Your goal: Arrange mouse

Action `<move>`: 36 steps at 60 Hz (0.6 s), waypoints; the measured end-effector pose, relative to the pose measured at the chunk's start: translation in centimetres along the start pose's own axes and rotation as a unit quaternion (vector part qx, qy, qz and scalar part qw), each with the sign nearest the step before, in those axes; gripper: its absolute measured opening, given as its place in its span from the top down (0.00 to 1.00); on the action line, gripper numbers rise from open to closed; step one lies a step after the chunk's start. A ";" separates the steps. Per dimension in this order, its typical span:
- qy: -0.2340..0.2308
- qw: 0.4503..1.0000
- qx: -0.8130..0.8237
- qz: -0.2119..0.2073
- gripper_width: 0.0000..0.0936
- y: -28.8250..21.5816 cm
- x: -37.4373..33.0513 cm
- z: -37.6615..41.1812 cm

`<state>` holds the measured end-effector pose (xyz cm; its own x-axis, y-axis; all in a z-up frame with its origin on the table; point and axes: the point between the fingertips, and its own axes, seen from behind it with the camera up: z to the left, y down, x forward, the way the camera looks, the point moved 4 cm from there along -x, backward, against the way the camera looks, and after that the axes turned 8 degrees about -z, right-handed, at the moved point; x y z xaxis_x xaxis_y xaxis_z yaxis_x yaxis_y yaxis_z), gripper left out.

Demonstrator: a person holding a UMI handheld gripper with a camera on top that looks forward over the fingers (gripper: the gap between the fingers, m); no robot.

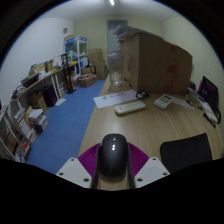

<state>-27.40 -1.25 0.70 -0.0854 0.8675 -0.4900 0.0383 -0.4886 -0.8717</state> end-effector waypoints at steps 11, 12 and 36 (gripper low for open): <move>-0.021 1.000 -0.018 0.001 0.62 -3.7 -5.7 2.6; -0.023 0.999 -0.020 -0.011 0.62 -4.7 -6.9 3.0; 0.091 0.981 -0.047 -0.166 0.63 -18.8 -19.1 -14.7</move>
<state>-11.87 -7.26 26.37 0.0696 0.9837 -0.1659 0.1314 -0.1739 -0.9760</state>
